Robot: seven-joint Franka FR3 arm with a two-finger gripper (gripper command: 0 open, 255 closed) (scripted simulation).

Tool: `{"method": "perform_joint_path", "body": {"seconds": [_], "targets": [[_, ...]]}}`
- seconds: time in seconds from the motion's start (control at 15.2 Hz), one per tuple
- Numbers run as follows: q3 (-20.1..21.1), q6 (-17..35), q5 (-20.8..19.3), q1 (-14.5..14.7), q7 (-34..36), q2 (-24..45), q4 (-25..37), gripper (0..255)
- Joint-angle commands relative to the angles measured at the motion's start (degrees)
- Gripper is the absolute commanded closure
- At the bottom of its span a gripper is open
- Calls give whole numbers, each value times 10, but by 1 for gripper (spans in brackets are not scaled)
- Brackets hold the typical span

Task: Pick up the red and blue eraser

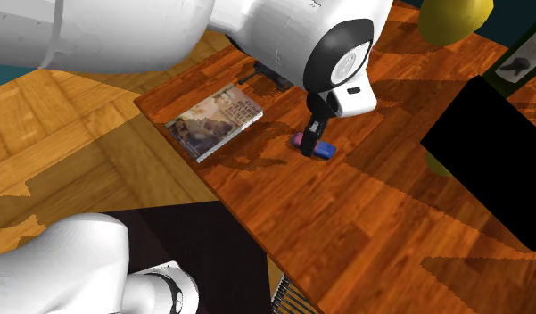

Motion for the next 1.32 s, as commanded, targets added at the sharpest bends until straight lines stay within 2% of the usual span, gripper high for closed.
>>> {"method": "perform_joint_path", "body": {"seconds": [0.0, 0.2, 0.26, 0.79, 1.25], "targets": [[2, 17, -10, 0, 8, 14, -6, 0], [3, 29, -16, 0, 13, 22, -11, 0], [3, 29, -17, 0, 14, 23, -11, 255], [2, 32, -15, -1, 10, 20, -16, 255], [-1, -18, 6, 0, -5, -9, 11, 255]]}}
